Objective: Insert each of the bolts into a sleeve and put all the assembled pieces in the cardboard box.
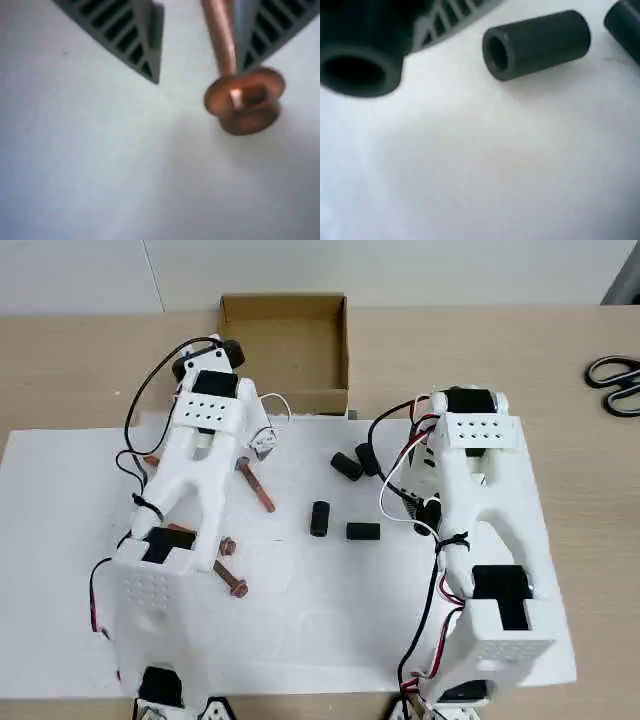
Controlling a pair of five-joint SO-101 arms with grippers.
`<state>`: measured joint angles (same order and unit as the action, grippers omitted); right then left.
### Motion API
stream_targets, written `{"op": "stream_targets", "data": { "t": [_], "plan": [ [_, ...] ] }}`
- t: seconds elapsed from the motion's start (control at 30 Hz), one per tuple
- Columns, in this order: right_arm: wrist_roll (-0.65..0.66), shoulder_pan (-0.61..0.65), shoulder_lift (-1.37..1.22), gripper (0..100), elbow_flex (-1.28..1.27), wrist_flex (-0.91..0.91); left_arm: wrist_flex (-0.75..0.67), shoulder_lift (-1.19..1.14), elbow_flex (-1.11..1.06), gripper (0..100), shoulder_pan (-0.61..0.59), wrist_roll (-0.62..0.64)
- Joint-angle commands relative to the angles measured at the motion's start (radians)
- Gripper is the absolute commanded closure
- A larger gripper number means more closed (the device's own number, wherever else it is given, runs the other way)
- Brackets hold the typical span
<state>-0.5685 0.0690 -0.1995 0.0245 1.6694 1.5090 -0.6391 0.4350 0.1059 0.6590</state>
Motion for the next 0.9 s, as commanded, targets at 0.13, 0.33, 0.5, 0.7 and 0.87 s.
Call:
{"op": "stream_targets", "data": {
  "t": [0.13,0.33,0.5,0.7,0.87],
  "plan": [
    [0.003,-0.012,0.061,99.6,0.003,0.013,0.124,-0.012,0.061,90,-0.003,0.006],
    [0.003,-0.012,0.061,99.6,0.003,0.013,0.21,-0.018,0.217,90,-0.002,0.006],
    [0.003,-0.012,0.061,99.6,0.003,0.013,0.219,-0.021,0.226,90,-0.008,0.006],
    [0.003,-0.012,0.061,99.6,0.003,0.013,0.213,-0.035,0.225,90,-0.006,0.006],
    [0.003,-0.012,0.061,99.6,0.003,0.013,0.213,-0.115,0.232,90,-0.008,0.006]
  ]
}}
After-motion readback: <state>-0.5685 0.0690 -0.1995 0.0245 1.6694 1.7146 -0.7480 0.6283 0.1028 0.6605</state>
